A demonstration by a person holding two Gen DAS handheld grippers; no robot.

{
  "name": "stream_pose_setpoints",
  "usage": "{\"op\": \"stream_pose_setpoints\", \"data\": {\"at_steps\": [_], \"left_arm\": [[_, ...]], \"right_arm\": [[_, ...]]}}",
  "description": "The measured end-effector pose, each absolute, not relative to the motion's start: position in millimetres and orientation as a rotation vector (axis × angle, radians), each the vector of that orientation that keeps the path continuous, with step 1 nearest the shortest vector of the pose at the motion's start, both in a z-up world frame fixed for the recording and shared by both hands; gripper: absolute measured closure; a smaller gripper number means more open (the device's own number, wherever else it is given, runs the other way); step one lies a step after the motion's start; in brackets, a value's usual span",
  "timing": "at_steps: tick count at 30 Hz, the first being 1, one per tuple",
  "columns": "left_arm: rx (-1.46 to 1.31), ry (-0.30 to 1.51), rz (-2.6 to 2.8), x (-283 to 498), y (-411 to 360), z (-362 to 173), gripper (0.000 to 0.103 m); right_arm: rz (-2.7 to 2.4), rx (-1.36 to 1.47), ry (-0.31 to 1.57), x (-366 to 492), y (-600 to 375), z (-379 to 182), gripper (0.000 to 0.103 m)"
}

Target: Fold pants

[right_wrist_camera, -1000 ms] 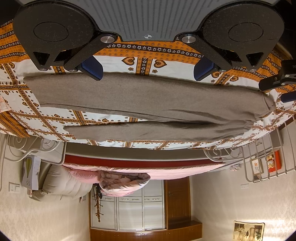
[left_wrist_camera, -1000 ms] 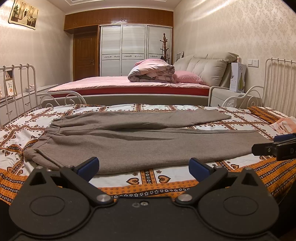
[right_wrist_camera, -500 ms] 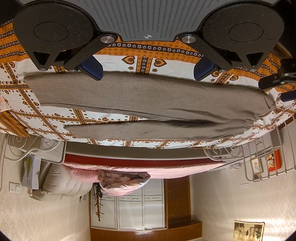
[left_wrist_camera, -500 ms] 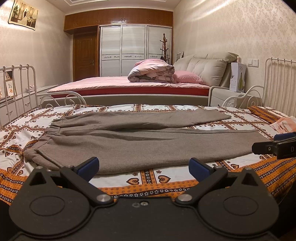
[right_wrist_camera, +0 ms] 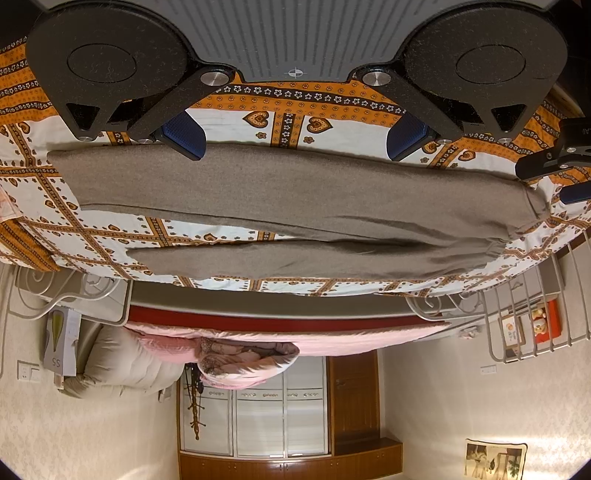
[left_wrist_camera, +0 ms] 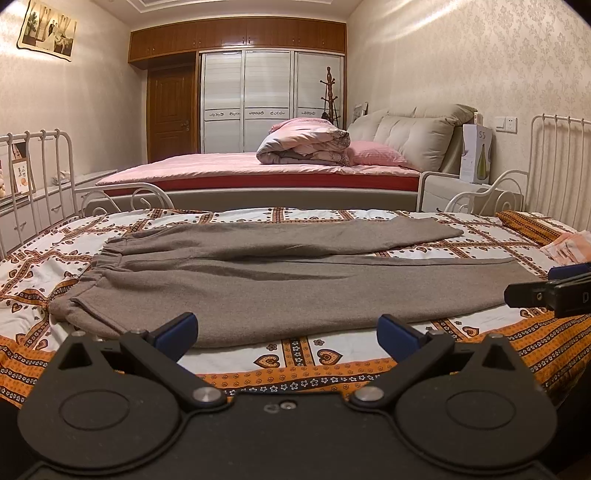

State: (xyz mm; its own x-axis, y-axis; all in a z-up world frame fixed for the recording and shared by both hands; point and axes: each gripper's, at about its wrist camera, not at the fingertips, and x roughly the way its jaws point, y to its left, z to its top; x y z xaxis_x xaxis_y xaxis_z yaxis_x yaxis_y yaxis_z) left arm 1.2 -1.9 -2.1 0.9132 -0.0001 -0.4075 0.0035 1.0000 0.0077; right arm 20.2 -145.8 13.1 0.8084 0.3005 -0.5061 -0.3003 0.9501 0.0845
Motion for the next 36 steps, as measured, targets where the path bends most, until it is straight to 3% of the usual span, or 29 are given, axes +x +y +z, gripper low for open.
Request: {"op": "stream_pose_setpoints", "data": {"at_steps": [9, 14, 19, 25, 31, 36], "left_arm": [[-0.007, 0.453, 0.004, 7, 4, 1, 0.006], [-0.090, 0.476, 0.036, 24, 37, 13, 0.006], [-0.062, 0.440, 0.033, 72, 92, 34, 0.008], [0.054, 0.489, 0.050, 171, 175, 40, 0.026], [0.048, 0.593, 0.145, 275, 266, 13, 0.018], [0.005, 0.668, 0.174, 349, 320, -15, 0.025]], "right_arm": [[0.339, 0.033, 0.549, 25, -149, 17, 0.000], [0.414, 0.212, 0.643, 60, -175, 22, 0.000], [0.444, 0.187, 0.570, 106, -190, 44, 0.000], [0.536, 0.087, 0.565, 211, -167, 48, 0.000], [0.549, -0.003, 0.642, 340, -115, 28, 0.000], [0.561, -0.135, 0.662, 431, -58, -2, 0.000]]}}
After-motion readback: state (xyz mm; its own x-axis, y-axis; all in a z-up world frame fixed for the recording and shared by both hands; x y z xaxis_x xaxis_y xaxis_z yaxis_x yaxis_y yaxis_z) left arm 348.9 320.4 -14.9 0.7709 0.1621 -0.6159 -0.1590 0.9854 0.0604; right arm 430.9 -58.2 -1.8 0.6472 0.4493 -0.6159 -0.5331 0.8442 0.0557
